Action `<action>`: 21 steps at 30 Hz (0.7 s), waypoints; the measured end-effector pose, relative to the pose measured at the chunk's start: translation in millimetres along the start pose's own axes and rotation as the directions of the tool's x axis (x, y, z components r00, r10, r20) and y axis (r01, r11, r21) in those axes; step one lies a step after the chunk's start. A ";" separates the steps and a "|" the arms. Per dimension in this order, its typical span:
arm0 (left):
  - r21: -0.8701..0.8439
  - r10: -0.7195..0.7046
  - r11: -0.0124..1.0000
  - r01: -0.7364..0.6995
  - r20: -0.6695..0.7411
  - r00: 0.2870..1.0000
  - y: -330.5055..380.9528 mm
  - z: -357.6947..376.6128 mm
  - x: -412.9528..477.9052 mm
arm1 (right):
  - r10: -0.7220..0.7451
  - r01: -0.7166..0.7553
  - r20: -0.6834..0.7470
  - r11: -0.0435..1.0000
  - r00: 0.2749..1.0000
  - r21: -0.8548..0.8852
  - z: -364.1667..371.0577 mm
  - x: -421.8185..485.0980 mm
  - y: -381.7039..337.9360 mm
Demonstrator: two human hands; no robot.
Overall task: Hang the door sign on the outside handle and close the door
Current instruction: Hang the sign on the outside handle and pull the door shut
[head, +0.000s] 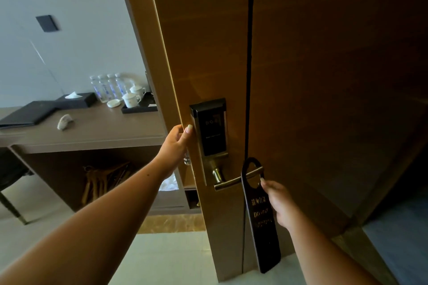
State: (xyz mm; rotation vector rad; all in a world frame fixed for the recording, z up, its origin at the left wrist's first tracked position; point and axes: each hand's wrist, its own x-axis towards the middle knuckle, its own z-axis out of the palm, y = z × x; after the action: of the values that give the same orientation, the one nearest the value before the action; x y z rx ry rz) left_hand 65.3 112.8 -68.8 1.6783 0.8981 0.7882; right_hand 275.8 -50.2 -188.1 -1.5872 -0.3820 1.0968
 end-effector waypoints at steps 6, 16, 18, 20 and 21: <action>0.047 -0.004 0.999 0.002 0.042 0.999 -2.1 -7.7 7.3 | -0.047 0.060 0.139 0.994 0.989 -0.089 23.1 2.7 9.9; 0.072 -0.018 0.997 0.016 0.033 0.999 -1.1 -7.2 5.6 | -0.101 0.121 0.257 0.991 0.961 -0.064 42.2 2.8 25.1; 0.095 -0.019 0.995 0.016 0.026 0.999 -1.7 -6.4 4.1 | -0.111 0.128 0.249 0.990 0.962 -0.056 43.6 3.1 25.9; 0.101 -0.012 0.995 0.010 0.023 1.000 -1.3 -5.1 2.2 | -0.118 0.130 0.226 0.991 0.967 -0.041 42.1 4.0 26.9; 0.101 -0.010 0.995 0.008 0.023 1.000 -1.1 -4.3 0.9 | -0.122 0.132 0.216 0.991 0.969 -0.030 41.2 4.0 27.7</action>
State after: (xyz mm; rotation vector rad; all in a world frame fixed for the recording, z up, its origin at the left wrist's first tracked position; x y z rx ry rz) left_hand 61.9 115.8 -68.7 1.7667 0.9421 0.7265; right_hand 236.5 -31.9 -212.8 -1.4653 -0.6477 1.1698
